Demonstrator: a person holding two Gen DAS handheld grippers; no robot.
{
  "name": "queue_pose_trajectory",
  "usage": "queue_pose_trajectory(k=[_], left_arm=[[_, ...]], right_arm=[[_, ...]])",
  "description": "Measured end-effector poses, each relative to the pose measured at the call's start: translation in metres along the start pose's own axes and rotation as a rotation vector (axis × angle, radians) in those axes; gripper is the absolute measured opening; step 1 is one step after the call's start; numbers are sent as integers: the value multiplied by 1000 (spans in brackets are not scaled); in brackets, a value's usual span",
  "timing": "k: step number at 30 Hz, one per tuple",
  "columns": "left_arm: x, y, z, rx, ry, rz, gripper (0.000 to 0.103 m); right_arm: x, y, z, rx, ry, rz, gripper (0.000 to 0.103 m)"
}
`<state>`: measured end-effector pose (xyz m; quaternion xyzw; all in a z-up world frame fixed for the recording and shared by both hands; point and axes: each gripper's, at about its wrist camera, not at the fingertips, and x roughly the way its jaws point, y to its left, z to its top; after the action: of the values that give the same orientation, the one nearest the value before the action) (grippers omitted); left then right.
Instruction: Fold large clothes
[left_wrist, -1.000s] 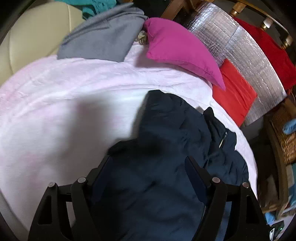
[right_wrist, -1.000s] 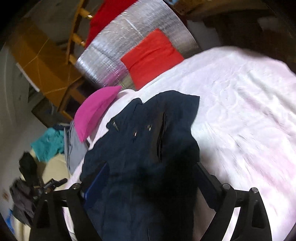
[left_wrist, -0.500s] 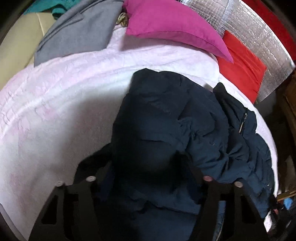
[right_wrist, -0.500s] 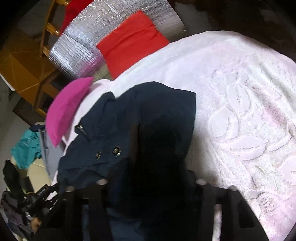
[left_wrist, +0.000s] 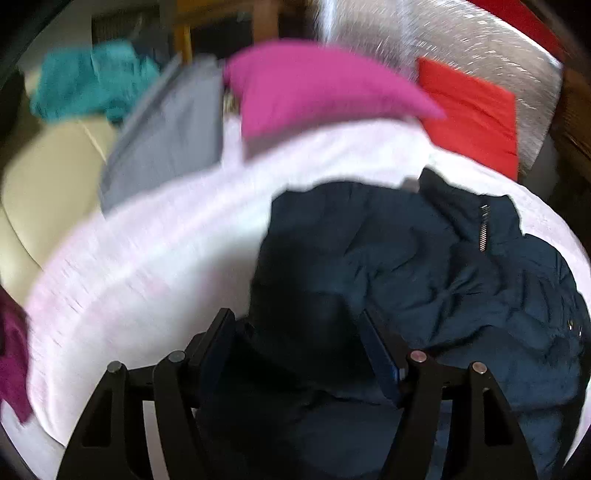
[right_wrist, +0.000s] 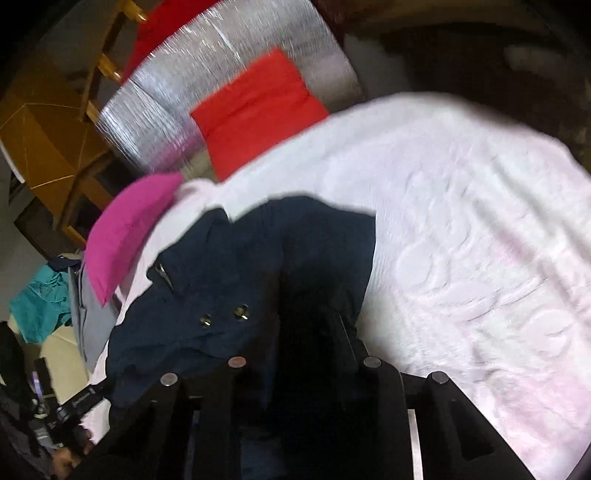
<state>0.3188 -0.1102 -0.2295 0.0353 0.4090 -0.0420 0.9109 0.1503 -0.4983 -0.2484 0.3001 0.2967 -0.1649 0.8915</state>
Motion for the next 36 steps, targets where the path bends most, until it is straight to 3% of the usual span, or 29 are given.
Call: queue_pose_trajectory(k=[1, 2, 3, 8, 12, 17, 22, 36], left_arm=[[-11, -2, -1, 20, -36, 9, 70], [-23, -7, -3, 42, -77, 15, 71], [-29, -10, -4, 56, -101, 19, 71], [-60, -26, -12, 131, -224, 45, 72], [-68, -36, -16, 174, -262, 36, 72], [-62, -45, -12, 197, -260, 23, 72], [-60, -48, -10, 195, -260, 23, 72], [-60, -49, -12, 189, -267, 11, 73]], right_arm=[[-8, 5, -2, -28, -27, -8, 44], [-14, 11, -5, -43, -52, -8, 62], [-22, 16, -9, -55, -83, 1, 70], [-33, 50, -21, -148, -111, 69, 69], [-25, 67, -26, -178, -83, 78, 57], [0, 66, -31, -148, 14, 62, 48], [25, 60, -37, -129, 93, 51, 48], [31, 51, -38, -98, 133, 58, 48]])
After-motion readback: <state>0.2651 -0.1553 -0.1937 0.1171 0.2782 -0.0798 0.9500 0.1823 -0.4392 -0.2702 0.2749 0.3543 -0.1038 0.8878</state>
